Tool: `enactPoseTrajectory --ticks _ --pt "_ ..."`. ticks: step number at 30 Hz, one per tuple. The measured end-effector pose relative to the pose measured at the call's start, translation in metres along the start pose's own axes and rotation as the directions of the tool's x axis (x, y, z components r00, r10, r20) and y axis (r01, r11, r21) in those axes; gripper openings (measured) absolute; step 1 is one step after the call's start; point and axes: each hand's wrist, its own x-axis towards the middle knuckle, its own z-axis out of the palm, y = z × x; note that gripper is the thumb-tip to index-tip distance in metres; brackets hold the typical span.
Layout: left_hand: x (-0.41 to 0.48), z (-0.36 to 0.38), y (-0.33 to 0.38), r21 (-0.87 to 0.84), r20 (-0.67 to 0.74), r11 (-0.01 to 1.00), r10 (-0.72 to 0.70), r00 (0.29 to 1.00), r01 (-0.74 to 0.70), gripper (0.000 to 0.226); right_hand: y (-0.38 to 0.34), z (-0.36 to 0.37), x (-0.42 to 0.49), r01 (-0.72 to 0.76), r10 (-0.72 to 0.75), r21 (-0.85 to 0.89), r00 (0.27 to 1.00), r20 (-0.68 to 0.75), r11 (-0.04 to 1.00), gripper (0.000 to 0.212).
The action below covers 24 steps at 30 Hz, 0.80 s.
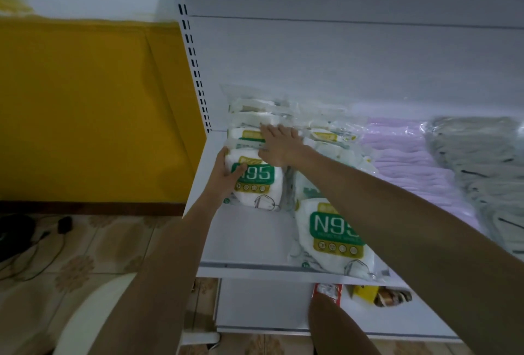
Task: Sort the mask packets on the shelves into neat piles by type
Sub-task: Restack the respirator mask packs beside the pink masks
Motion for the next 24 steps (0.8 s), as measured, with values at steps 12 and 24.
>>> enactPoseTrajectory --ticks 12,24 --pt "-0.066 0.034 0.003 0.72 0.029 0.512 0.652 0.758 -0.468 0.07 0.065 0.027 -0.138 0.198 -0.142 0.136 0.931 -0.337 0.971 0.073" --pt "-0.154 0.113 -0.001 0.437 0.292 0.833 0.225 0.929 -0.339 0.095 0.079 0.111 -0.239 -0.033 0.16 0.396 0.943 -0.292 0.918 0.075"
